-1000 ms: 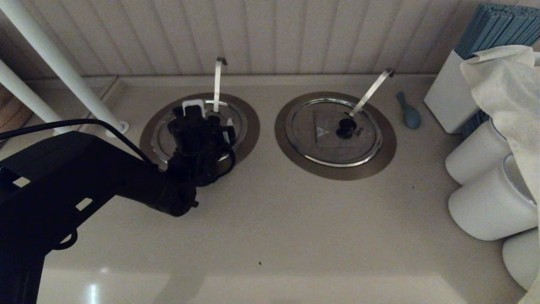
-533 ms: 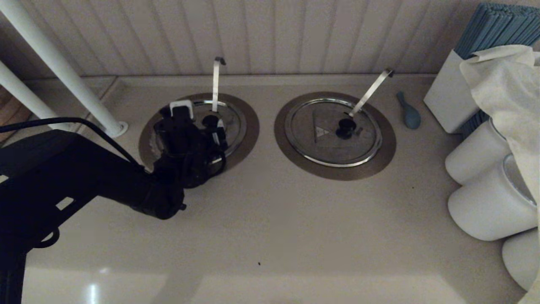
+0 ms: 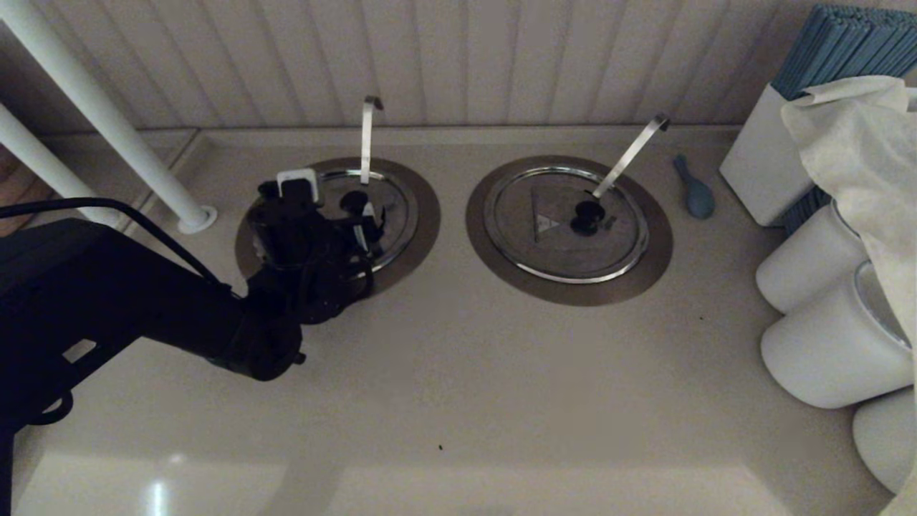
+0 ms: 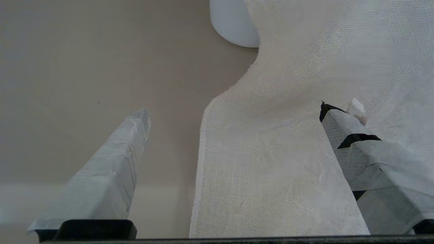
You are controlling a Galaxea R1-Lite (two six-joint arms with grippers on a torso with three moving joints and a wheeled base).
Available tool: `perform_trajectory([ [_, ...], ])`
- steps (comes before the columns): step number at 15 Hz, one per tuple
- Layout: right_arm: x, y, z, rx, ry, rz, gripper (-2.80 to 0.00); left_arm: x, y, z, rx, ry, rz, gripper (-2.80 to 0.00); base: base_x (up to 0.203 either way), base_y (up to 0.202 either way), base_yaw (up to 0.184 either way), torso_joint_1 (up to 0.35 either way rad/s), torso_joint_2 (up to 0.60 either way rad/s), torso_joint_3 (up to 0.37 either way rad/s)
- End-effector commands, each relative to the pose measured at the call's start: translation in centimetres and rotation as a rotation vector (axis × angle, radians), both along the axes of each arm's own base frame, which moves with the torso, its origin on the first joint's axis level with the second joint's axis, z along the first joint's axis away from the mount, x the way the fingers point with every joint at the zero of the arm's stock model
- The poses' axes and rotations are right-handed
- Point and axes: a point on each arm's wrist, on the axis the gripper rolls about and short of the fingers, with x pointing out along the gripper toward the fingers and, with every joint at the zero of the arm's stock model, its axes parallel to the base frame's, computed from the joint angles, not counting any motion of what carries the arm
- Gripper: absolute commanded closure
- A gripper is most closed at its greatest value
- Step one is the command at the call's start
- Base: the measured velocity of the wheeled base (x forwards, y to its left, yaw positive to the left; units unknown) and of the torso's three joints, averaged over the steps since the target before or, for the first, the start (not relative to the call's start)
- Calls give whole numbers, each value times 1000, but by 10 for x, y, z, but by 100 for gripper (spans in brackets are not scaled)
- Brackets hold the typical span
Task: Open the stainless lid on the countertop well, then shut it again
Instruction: Open the lid
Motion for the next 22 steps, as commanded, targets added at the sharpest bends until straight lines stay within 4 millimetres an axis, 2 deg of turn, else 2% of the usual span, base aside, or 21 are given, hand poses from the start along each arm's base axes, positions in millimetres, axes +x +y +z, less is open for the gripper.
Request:
perform_trajectory([
  [1, 0, 0, 0, 0, 0, 1, -280, -4, 2, 8, -9, -22, 4, -280, 0, 0, 0, 0, 0, 0],
  [15, 0, 0, 0, 0, 0, 0, -280, -14, 18, 19, -13, -38, 35, -280, 0, 0, 0, 0, 0, 0],
  [22, 0, 0, 0, 0, 0, 1, -280, -26, 27, 26, -14, -41, 48, -280, 0, 0, 0, 0, 0, 0],
])
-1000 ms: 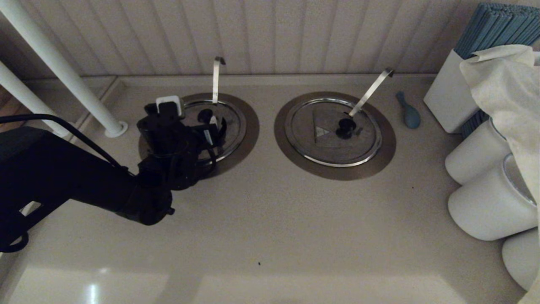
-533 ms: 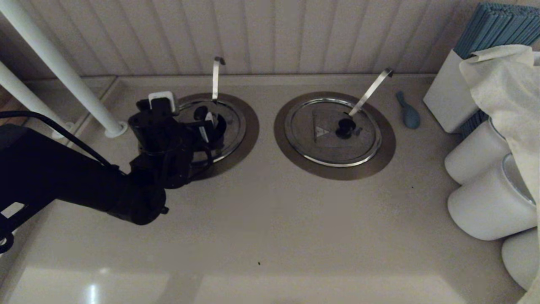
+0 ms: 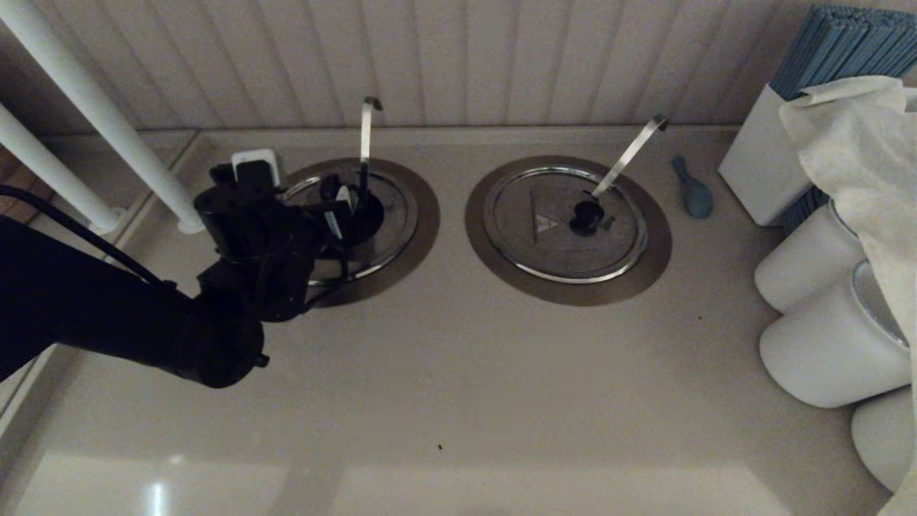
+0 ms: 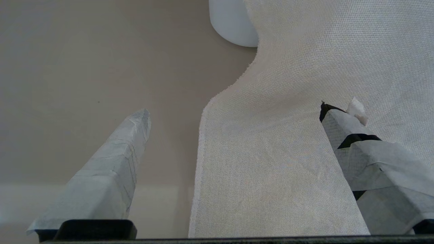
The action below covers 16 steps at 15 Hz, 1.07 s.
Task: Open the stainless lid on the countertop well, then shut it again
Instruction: Open the lid
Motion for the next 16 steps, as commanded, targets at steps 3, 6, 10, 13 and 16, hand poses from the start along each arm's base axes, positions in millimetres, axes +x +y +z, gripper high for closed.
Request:
perform_trajectory([
  [3, 0, 0, 0, 0, 0, 1, -280, -5, 8, 6, -6, -17, 17, -280, 0, 0, 0, 0, 0, 0],
  [6, 0, 0, 0, 0, 0, 1, -280, -9, 12, 9, -6, -19, 21, -280, 0, 0, 0, 0, 0, 0],
  [10, 0, 0, 0, 0, 0, 0, -280, -17, 20, 8, -6, -13, 33, -280, 0, 0, 0, 0, 0, 0],
  [13, 0, 0, 0, 0, 0, 1, -280, -24, 27, 10, -8, -24, 47, -280, 0, 0, 0, 0, 0, 0],
  [16, 0, 0, 0, 0, 1, 2, -280, -37, 35, 16, -12, -31, 58, -280, 0, 0, 0, 0, 0, 0],
])
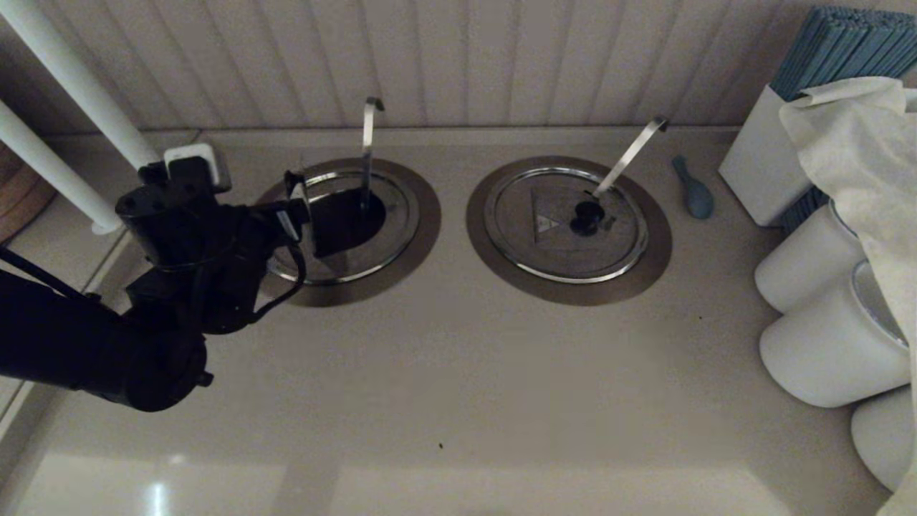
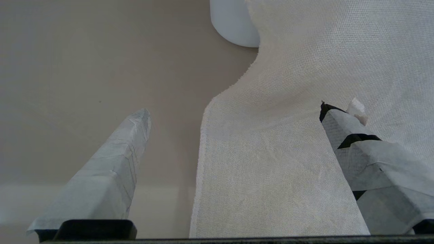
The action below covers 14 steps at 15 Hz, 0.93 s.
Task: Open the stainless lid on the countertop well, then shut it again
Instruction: Open the lid
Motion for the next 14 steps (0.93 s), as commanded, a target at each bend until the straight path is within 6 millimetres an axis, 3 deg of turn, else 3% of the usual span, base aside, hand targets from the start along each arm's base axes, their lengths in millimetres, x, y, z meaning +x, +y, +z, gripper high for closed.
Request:
perform_trajectory([
  [1, 0, 0, 0, 0, 0, 0, -280, -11, 5, 6, -7, -20, 6, -280, 0, 0, 0, 0, 0, 0],
  [6, 0, 0, 0, 0, 0, 1, -280, -58, 38, 13, -9, -74, 44, -280, 0, 0, 0, 0, 0, 0],
  [11, 0, 0, 0, 0, 0, 0, -280, -123, 60, 46, -4, -184, 35, -280, 0, 0, 0, 0, 0, 0],
  [13, 0, 0, 0, 0, 0, 1, -280, -126, 60, 49, 8, -144, 10, -280, 0, 0, 0, 0, 0, 0],
  [14, 0, 0, 0, 0, 0, 1, -280, -116, 57, 49, 22, -118, -40, -280, 0, 0, 0, 0, 0, 0],
])
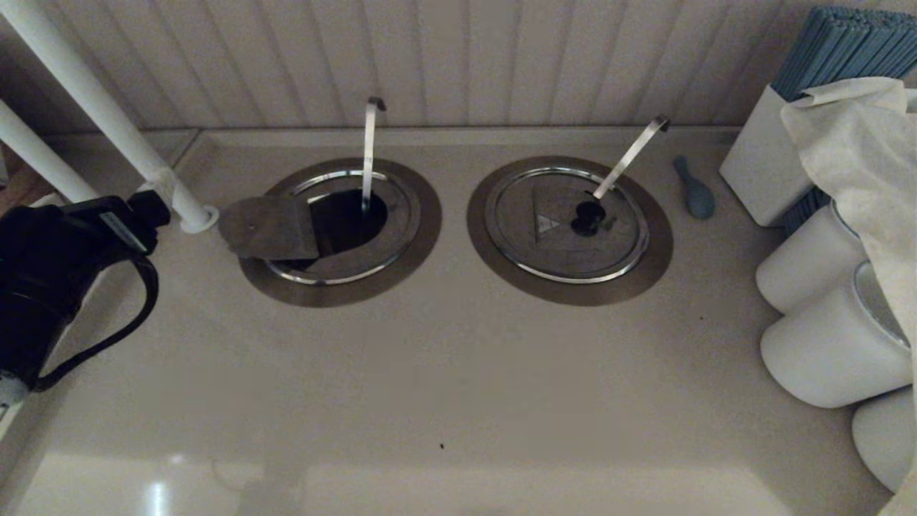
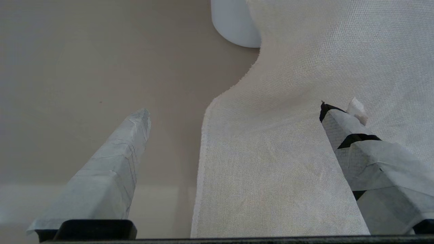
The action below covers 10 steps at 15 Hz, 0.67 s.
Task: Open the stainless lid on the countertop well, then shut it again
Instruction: Open the lid, then stir with a spoon
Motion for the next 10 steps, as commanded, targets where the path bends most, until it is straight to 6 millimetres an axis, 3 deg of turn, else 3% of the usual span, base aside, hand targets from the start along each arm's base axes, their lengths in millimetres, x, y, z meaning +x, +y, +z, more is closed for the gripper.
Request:
perform_trajectory([
  [1, 0, 0, 0, 0, 0, 2, -280, 9, -4, 4, 15, -1, -64, -280, 0, 0, 0, 0, 0, 0],
  [3, 0, 0, 0, 0, 0, 0, -280, 41, -13, 0, 40, 34, -164, -280, 0, 0, 0, 0, 0, 0],
  [5, 0, 0, 0, 0, 0, 2, -280, 83, -26, 9, 54, 15, -234, -280, 0, 0, 0, 0, 0, 0],
  [7, 0, 0, 0, 0, 0, 2, -280, 123, -46, 18, 61, 4, -288, -280, 0, 0, 0, 0, 0, 0],
  [10, 0, 0, 0, 0, 0, 0, -280, 167, -79, 21, 74, 63, -375, -280, 0, 0, 0, 0, 0, 0],
])
